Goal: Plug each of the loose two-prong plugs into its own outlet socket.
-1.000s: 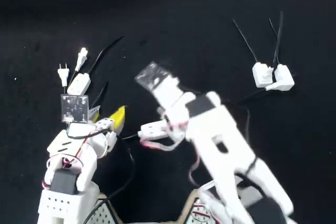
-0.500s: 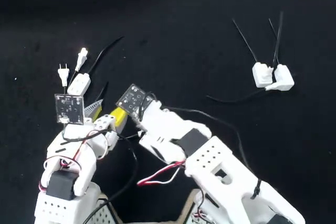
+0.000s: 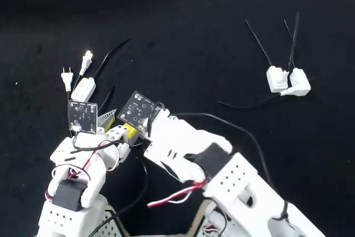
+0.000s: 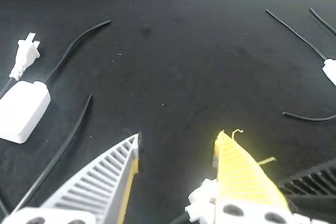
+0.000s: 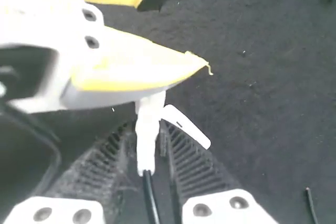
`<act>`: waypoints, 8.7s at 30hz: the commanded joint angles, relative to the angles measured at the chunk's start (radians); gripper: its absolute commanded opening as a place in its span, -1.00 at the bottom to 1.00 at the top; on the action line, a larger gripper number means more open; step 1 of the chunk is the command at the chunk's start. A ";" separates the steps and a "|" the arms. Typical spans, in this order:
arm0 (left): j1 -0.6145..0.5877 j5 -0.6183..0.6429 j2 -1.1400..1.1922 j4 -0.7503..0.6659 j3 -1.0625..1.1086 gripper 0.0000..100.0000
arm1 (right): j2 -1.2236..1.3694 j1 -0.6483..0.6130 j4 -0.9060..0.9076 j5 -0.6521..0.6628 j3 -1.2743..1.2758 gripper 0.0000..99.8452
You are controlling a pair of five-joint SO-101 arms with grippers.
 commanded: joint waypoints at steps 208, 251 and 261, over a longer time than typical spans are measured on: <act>-0.366 0.000 0.000 0.126 0.076 -0.53 | 0.796 0.269 0.514 -0.463 -0.676 -0.98; -0.366 0.000 0.000 0.127 0.076 -0.53 | 1.303 0.262 0.736 -0.454 -1.112 -0.98; -0.366 0.000 0.000 0.127 0.076 -0.53 | 1.311 0.304 0.741 -0.454 -1.159 -0.98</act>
